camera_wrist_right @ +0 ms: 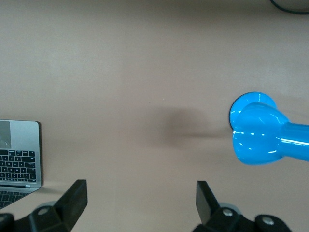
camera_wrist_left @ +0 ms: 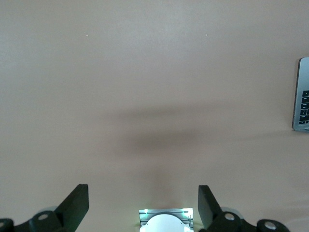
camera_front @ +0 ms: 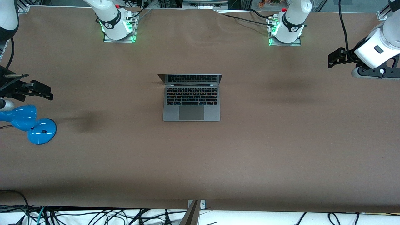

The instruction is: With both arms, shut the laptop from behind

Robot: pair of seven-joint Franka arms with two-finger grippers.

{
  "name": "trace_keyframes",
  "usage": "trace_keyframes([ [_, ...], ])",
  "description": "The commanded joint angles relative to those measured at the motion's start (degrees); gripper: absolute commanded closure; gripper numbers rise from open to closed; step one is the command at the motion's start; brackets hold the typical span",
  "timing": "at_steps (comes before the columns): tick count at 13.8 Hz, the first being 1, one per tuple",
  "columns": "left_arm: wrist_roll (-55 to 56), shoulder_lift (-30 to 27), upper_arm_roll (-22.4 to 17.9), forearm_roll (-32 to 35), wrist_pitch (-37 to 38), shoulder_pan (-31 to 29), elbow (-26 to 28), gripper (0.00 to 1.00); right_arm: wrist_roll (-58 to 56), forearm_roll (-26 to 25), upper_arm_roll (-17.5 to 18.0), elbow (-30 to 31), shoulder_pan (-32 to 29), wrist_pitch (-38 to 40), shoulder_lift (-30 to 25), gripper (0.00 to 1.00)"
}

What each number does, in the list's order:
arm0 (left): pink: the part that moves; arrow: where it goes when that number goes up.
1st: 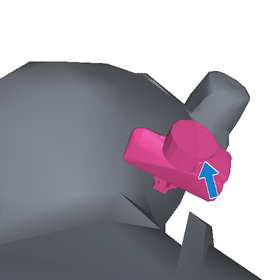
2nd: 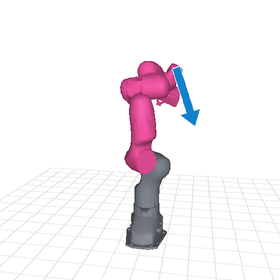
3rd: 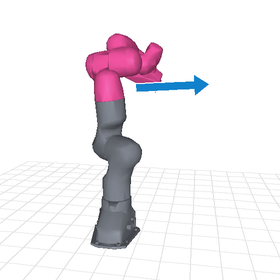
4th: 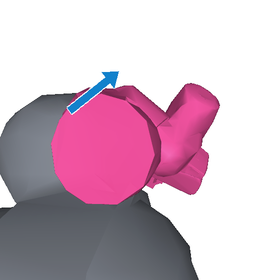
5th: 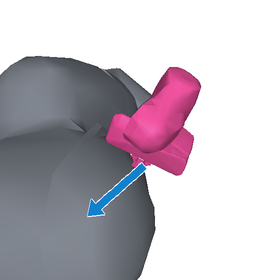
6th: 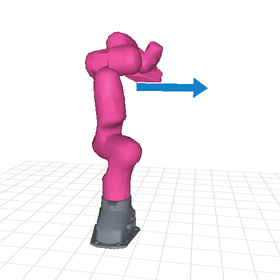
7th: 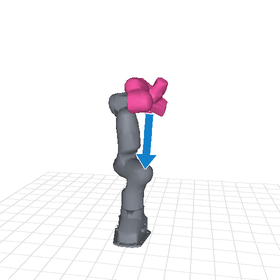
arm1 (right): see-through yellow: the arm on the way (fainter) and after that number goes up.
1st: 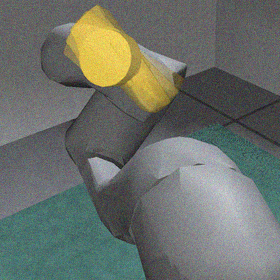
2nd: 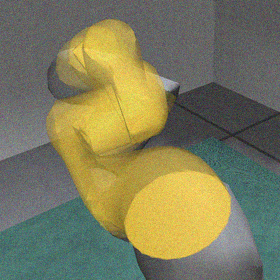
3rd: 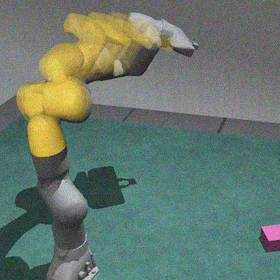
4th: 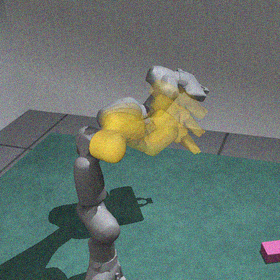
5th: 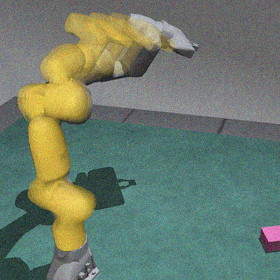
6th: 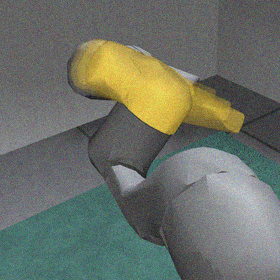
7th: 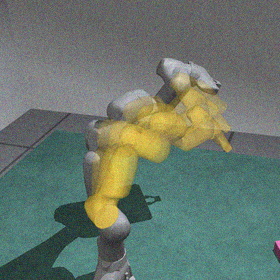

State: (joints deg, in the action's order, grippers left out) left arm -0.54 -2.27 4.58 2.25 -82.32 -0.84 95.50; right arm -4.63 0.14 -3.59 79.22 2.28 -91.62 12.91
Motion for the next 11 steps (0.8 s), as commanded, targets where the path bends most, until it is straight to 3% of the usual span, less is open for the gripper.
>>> trace_keyframes([
  [1,0.28,0.51,0.08,0.30,0.93,0.31,-0.84,0.00,-0.11,0.03,0.25,1.28,-0.35,-0.05,-1.39,0.00],
  [11,-0.16,1.73,0.08,-0.31,0.40,0.31,-1.72,0.00,0.06,0.12,0.34,1.46,-0.26,0.39,-1.04,0.00],
])
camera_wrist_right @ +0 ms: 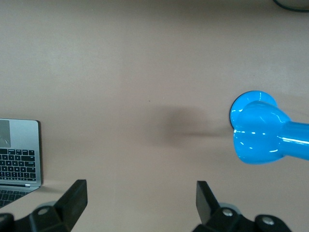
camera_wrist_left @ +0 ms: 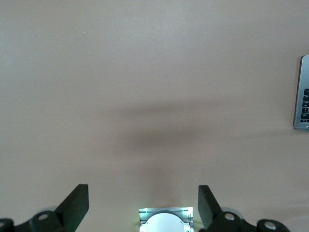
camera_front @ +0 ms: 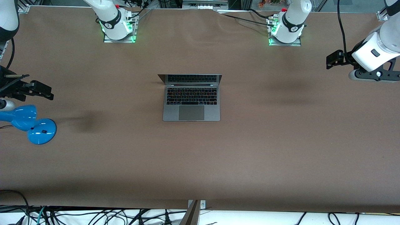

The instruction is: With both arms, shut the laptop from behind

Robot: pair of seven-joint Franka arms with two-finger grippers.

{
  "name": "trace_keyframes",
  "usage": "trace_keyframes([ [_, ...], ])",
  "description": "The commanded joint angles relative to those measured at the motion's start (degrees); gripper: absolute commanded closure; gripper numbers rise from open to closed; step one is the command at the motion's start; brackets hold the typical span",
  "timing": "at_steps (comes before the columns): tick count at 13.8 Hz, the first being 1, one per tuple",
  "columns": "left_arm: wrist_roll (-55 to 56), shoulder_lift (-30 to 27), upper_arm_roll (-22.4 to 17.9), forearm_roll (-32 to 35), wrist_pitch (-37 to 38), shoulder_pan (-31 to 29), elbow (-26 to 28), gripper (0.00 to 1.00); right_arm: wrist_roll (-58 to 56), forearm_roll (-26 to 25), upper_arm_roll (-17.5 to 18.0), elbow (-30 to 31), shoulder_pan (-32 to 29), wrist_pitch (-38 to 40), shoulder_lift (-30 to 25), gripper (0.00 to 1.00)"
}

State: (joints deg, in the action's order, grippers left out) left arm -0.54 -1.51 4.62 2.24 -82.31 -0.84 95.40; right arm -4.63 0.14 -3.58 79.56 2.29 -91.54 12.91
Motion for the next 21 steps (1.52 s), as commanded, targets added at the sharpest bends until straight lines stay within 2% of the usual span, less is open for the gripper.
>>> trace_keyframes([
  [1,0.10,1.15,0.03,-1.18,0.39,0.40,-1.62,0.00,0.15,0.03,0.42,1.13,-0.26,1.10,-1.05,0.00],
  [6,0.37,1.86,0.56,-2.94,0.39,1.01,-0.48,0.00,0.15,0.38,0.59,1.13,-0.26,2.42,-1.14,0.00],
  [14,5.28,2.03,6.62,-3.21,0.57,1.10,0.22,0.00,0.06,0.38,0.59,0.86,-0.26,2.16,-1.49,0.00],
  [21,5.38,1.86,6.98,-3.30,0.57,1.19,0.49,0.00,0.15,0.47,0.68,1.74,-0.26,1.81,-0.96,0.00],
])
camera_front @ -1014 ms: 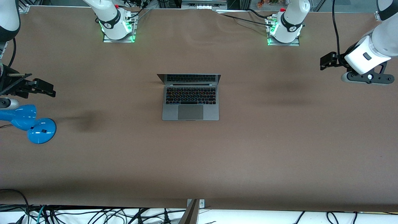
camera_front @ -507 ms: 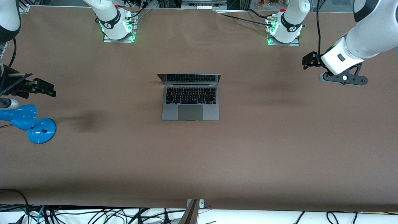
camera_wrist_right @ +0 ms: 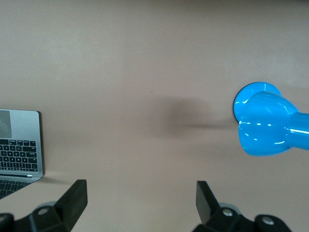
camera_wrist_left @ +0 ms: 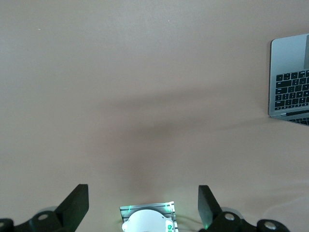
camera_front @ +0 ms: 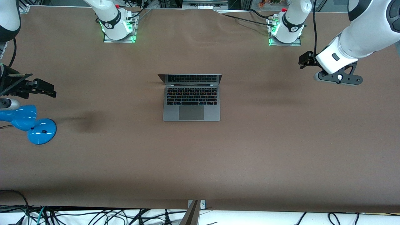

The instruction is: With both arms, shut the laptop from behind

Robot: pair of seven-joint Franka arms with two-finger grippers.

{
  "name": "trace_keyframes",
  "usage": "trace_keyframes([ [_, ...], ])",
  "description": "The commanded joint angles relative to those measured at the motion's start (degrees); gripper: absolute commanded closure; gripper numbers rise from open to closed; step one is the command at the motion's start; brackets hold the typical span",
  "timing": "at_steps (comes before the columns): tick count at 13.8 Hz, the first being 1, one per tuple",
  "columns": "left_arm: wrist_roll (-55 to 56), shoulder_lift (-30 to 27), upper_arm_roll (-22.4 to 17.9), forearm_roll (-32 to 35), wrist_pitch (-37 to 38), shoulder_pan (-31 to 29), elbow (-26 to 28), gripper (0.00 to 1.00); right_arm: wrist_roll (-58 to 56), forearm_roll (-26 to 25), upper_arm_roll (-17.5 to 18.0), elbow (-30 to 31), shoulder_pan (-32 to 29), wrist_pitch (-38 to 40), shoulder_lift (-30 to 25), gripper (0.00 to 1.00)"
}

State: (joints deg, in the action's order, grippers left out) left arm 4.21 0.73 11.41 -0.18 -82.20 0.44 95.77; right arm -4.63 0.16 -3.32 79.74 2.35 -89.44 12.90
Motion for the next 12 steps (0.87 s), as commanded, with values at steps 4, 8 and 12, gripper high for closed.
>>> trace_keyframes([
  [4,0.54,-0.64,0.19,-1.57,0.55,-0.18,0.12,0.00,0.15,0.45,0.51,1.73,-0.33,-0.21,-0.86,0.00],
  [8,0.54,-0.64,0.19,-1.57,0.64,-0.18,0.12,0.00,-0.38,10.45,0.51,4.01,-0.42,0.50,-0.16,0.00],
  [12,0.54,-0.91,0.10,-1.57,0.90,-0.27,0.21,0.00,-0.29,18.71,0.68,7.70,-0.33,1.81,-0.07,0.00],
])
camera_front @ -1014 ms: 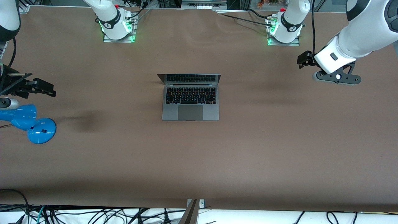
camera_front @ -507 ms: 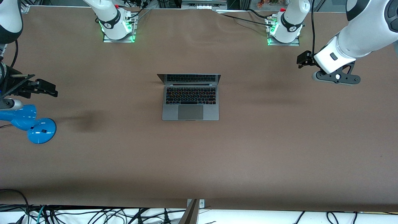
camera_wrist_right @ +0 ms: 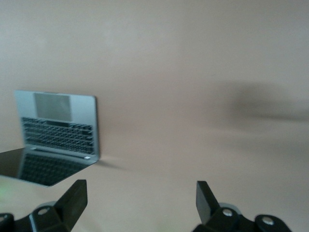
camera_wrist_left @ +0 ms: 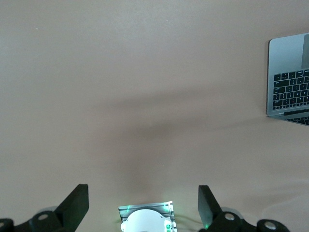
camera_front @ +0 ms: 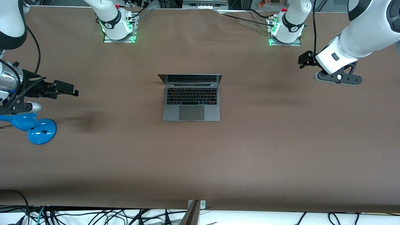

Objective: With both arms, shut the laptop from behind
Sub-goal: 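Swing the right gripper toward the laptop while the left gripper approaches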

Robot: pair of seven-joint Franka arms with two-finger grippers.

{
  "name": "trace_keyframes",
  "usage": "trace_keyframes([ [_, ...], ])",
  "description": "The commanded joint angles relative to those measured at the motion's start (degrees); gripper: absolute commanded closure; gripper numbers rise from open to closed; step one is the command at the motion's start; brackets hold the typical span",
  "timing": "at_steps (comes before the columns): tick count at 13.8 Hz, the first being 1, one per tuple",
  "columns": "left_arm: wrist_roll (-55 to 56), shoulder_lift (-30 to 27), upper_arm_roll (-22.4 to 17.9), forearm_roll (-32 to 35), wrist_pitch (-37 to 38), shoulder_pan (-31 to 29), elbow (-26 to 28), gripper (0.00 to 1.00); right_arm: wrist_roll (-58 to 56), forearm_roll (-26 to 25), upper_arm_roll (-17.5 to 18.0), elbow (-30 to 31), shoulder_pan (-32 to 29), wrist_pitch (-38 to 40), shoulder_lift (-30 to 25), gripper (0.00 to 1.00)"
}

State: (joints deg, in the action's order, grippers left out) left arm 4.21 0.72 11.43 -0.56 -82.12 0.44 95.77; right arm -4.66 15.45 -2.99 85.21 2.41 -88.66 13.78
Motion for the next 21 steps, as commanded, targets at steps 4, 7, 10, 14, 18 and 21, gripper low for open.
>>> trace_keyframes([
  [4,0.97,-1.59,0.08,-1.20,1.88,-0.35,0.30,0.00,0.44,7.75,1.57,4.52,-0.30,3.14,-0.25,0.00],
  [7,5.18,-3.35,1.74,-3.57,1.62,-0.26,3.19,0.00,3.42,11.52,3.33,4.97,-0.30,3.14,0.19,0.00],
  [10,8.43,-3.88,4.56,-3.66,1.18,-0.35,4.78,0.00,10.36,11.97,7.90,4.88,-0.22,1.57,0.19,0.00],
  [14,14.93,-3.18,9.21,-4.10,-2.68,-0.17,6.44,0.00,17.38,11.09,12.73,4.97,0.05,-1.16,0.28,0.00],
  [18,19.59,-2.13,13.52,-5.42,-4.71,-0.17,7.51,0.00,27.23,10.91,16.17,5.14,1.71,-4.24,1.16,0.04],
  [21,26.09,-0.11,17.74,-6.20,-7.69,-0.09,7.95,0.00,30.41,10.91,16.44,6.46,3.74,-6.08,1.25,0.13],
])
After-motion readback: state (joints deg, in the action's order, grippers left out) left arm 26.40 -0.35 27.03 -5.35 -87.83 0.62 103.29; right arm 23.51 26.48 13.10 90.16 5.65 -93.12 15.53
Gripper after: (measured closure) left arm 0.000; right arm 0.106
